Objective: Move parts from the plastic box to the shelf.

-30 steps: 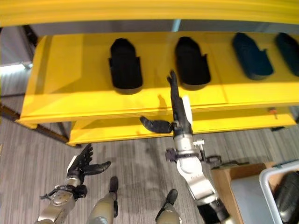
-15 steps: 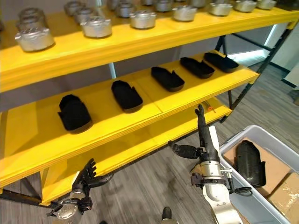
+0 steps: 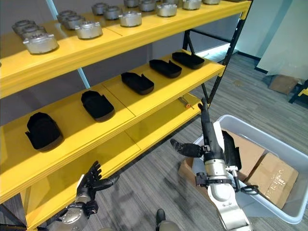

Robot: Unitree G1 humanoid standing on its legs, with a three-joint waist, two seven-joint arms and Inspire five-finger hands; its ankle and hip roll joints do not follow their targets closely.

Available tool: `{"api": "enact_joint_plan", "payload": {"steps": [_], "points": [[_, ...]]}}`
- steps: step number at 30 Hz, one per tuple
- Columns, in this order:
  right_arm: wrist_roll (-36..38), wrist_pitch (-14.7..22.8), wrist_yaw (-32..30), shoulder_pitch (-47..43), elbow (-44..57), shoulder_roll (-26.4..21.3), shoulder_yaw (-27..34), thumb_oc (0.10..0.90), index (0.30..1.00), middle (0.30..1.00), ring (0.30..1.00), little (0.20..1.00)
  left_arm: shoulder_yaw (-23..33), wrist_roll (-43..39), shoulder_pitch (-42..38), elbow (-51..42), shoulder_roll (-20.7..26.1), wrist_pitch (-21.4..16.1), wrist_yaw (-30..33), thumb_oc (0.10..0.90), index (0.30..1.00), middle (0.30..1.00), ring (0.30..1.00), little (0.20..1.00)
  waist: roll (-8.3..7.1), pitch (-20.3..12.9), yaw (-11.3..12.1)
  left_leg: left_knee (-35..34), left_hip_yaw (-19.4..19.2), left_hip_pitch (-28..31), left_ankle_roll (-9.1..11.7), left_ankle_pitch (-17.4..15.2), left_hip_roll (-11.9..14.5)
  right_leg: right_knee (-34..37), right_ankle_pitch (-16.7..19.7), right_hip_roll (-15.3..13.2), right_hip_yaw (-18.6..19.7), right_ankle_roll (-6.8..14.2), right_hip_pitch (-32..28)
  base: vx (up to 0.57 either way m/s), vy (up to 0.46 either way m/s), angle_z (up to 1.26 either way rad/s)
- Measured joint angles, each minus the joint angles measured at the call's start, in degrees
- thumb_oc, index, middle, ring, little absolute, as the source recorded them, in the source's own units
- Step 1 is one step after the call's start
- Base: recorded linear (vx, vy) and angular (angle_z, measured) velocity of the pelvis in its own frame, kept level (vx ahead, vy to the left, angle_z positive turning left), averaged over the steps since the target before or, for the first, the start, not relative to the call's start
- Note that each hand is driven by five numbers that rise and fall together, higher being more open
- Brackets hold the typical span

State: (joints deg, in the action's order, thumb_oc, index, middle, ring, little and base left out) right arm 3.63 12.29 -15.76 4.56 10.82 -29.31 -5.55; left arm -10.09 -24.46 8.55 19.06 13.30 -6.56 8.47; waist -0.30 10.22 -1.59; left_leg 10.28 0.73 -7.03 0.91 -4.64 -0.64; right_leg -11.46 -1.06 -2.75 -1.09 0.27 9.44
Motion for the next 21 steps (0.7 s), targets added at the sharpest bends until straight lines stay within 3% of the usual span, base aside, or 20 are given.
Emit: {"api": "enact_joint_plan", "payload": {"steps": [1,2,3,4,5,8,13,14,15,16,17,18,19,20,21], "points": [[-0.03,0.03,0.23,0.70,0.28,-0.28,0.82,0.900,1.000,1.000,1.000,1.000,-0.17,0.06,0.39,-1.26,0.91,-0.20,-0.16,0.900,1.000,1.000,1.000,1.000,0.50,-0.73,-0.82,-2.88,-0.78,0.45,-0.53,-0.60,-1.79,0.23,-1.17,1.08,0.01,-2.19,-2.47,0.09,0.063,-0.10],[-0.03,-0.22,0.40,-0.18,-1.23,0.83,0.82,0.900,1.000,1.000,1.000,1.000,-0.30,-0.04,-0.38,-0.29,1.18,-0.09,0.27,0.900,1.000,1.000,1.000,1.000,2.08,-0.55,0.85,-3.59,3.41,1.63,-2.35,4.62,-1.50,-0.39,-1.69,2.84,0.31,-1.05,-2.27,0.11,0.095,-0.40],[-0.05,-0.33,0.51,-0.25,-1.51,1.68,0.21,0.900,1.000,1.000,1.000,1.000,-0.16,0.02,0.11,-0.57,2.03,-0.18,0.42,0.900,1.000,1.000,1.000,1.000,1.33,-0.78,2.06,-4.72,3.73,2.46,-1.79,4.89,-1.74,-0.74,-1.15,3.07,1.42,-1.45,-1.60,0.17,0.125,-0.99],[-0.16,-0.16,2.10,0.09,-1.36,2.15,-1.02,0.900,1.000,1.000,1.000,1.000,0.40,0.02,1.51,-1.06,3.74,-0.10,0.77,0.900,1.000,1.000,1.000,1.000,-0.21,-0.72,1.40,-7.30,4.00,3.67,-2.08,5.54,-2.59,0.17,-0.61,3.22,3.28,-0.72,-1.28,0.14,0.102,-0.89],[-0.14,-0.16,2.60,0.11,-1.40,2.37,-0.97,0.900,1.000,1.000,1.000,1.000,0.40,0.02,1.78,-1.05,3.72,-0.05,0.83,0.900,1.000,1.000,1.000,1.000,-0.36,-0.79,1.49,-8.92,3.48,4.16,-2.02,5.71,-2.58,0.55,-0.47,3.23,3.94,-0.49,-1.21,0.16,0.108,-0.68],[-0.13,-0.29,3.12,0.24,-1.42,2.89,-0.46,0.900,1.000,1.000,1.000,1.000,0.06,0.06,1.39,-1.50,3.86,-0.05,0.65,0.900,1.000,1.000,1.000,1.000,-0.93,-0.88,-0.01,-9.86,0.70,4.11,-1.94,6.64,-2.55,2.06,0.24,2.42,4.33,0.63,-0.70,0.10,0.073,-0.29],[-0.04,-0.33,4.25,0.43,-1.41,4.24,-0.52,0.900,1.000,1.000,1.000,1.000,-0.59,0.11,1.42,-2.89,4.94,-0.04,-0.09,0.900,1.000,1.000,1.000,1.000,-1.35,-1.39,-0.19,-13.59,-5.35,7.18,-3.69,7.63,-2.03,5.16,1.52,2.37,7.18,2.21,-1.60,0.07,0.075,-0.61],[-0.03,-0.33,4.61,0.42,-1.41,4.29,-0.55,0.900,1.000,1.000,1.000,1.000,-1.09,0.16,1.39,-3.34,5.62,-0.04,-0.14,0.900,1.000,1.000,1.000,1.000,-1.43,-1.54,-0.01,-13.72,-6.67,7.29,-3.68,7.73,-1.96,5.48,2.34,2.44,8.19,2.56,-1.64,-0.11,0.048,-0.61],[-0.09,-0.34,4.81,0.46,-1.41,4.52,-0.73,0.900,1.000,1.000,1.000,1.000,-1.04,0.48,0.80,-3.51,5.98,-0.06,-0.09,0.900,1.000,1.000,1.000,1.000,-1.79,-1.60,-1.32,-13.51,-8.65,7.19,-4.44,7.97,-2.65,7.11,6.25,2.30,8.55,3.04,-1.18,-0.09,0.040,-0.79],[-0.11,-0.40,4.72,-0.52,-1.73,4.92,-1.32,0.900,1.000,1.000,1.000,1.000,-0.98,0.48,0.73,-3.68,6.25,-0.21,0.43,0.900,1.000,1.000,1.000,1.000,-1.55,-1.66,-0.62,-13.37,-11.16,6.39,-5.03,8.39,-1.46,7.39,8.45,3.02,8.49,5.29,0.24,-0.03,-0.004,-1.42],[-0.12,-0.54,4.71,-3.02,-2.76,5.63,-3.06,0.900,1.000,1.000,1.000,1.000,-0.82,0.49,0.64,-3.79,7.37,-0.39,0.84,0.900,1.000,1.000,1.000,1.000,-1.02,-1.59,1.21,-13.80,-15.52,5.67,-5.28,8.33,0.52,7.81,10.92,3.74,6.72,9.93,2.58,0.04,-0.027,-1.57],[-0.21,-0.66,4.72,-3.92,-2.75,6.04,-3.73,0.900,1.000,1.000,1.000,1.000,-0.80,0.49,-0.62,-2.72,7.81,-0.22,0.80,0.900,1.000,1.000,1.000,1.000,-0.81,-1.34,1.40,-13.32,-17.60,5.08,-5.70,8.03,1.28,5.99,7.99,0.77,-3.11,6.89,3.63,0.12,-0.061,-1.39],[-0.27,-0.68,4.69,-4.03,-2.74,6.20,-3.89,0.900,1.000,1.000,1.000,1.000,-1.01,0.48,-1.58,-1.55,7.38,-0.11,0.85,0.900,1.000,1.000,1.000,1.000,-0.41,-1.17,1.29,-13.20,-17.96,5.28,-6.26,7.63,1.06,4.28,6.93,-2.91,-9.94,6.62,3.50,0.12,-0.077,-0.67],[-0.37,-0.70,4.66,-3.73,-2.74,6.16,-3.93,0.900,1.000,1.000,1.000,1.000,-1.18,0.48,-2.42,-1.10,6.91,-0.09,0.88,0.900,1.000,1.000,1.000,1.000,0.02,-1.03,0.41,-13.13,-18.21,5.90,-6.23,6.98,1.19,3.44,6.71,-6.99,-12.42,6.84,2.62,0.17,-0.111,-0.46],[-0.67,-0.76,4.55,-3.67,-2.82,6.39,-4.41,0.900,1.000,1.000,1.000,1.000,-0.87,0.44,-2.22,-1.19,6.64,-0.34,0.87,0.900,1.000,1.000,1.000,1.000,0.15,-0.98,0.15,-13.16,-19.62,6.64,-5.76,6.07,1.25,3.69,7.11,-10.37,-12.15,7.62,1.70,0.14,-0.126,-0.41]]}}
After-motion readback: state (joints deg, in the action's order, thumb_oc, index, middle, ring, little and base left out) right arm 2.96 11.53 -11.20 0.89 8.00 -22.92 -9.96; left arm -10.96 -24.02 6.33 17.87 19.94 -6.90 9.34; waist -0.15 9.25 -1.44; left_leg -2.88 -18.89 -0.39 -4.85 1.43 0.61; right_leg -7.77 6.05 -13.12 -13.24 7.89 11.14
